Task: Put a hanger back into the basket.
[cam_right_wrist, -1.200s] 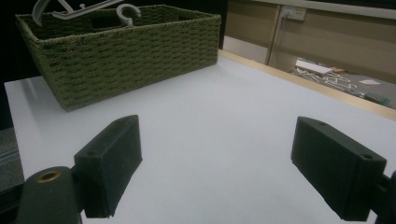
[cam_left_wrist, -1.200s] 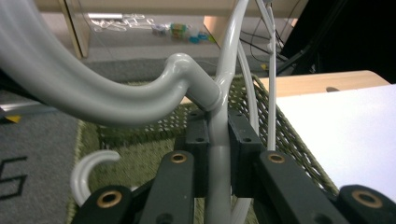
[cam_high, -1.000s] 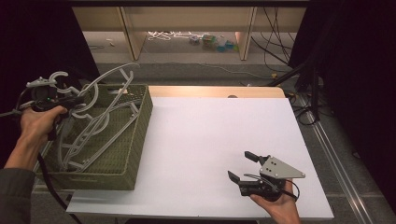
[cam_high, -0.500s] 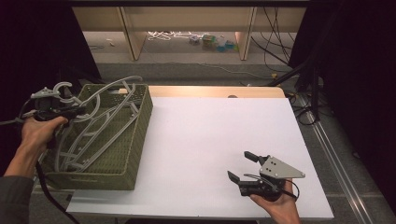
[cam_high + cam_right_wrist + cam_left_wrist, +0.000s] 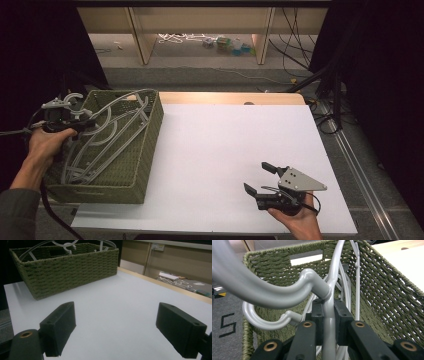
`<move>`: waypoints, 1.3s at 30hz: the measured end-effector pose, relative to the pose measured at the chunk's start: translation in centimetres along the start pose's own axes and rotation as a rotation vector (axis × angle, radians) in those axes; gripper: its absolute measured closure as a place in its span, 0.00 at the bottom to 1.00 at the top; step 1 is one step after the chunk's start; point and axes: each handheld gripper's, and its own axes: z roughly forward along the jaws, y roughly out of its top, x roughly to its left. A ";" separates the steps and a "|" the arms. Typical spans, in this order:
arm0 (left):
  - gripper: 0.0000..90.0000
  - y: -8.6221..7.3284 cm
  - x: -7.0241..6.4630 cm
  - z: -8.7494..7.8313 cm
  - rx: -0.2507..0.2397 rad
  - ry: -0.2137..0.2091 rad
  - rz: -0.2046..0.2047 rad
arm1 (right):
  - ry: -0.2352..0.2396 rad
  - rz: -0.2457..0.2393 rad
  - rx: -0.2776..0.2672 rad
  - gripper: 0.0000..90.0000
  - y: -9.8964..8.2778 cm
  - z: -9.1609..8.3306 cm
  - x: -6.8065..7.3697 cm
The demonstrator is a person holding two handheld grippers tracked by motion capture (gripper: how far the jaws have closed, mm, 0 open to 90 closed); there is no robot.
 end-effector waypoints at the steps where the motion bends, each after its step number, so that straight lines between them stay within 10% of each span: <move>1: 0.90 0.0 0.0 0.0 0.007 -0.001 0.007 | 0.001 0.001 0.000 0.19 0.0 0.0 0.0; 20: 0.89 -1.7 -0.1 2.0 0.079 0.022 0.036 | 0.007 0.014 0.009 0.19 0.0 -0.1 0.1; 21: 0.89 -1.7 0.2 2.0 0.125 0.027 0.086 | 0.011 0.013 0.008 0.19 0.0 -0.1 0.1; 27: 0.89 -2.5 0.0 2.9 0.104 0.024 0.019 | 0.004 -0.004 0.003 0.19 0.1 -0.1 -0.1; 39: 0.79 -2.8 0.7 2.2 0.162 0.065 0.023 | 0.005 -0.003 0.003 0.19 0.0 0.0 0.0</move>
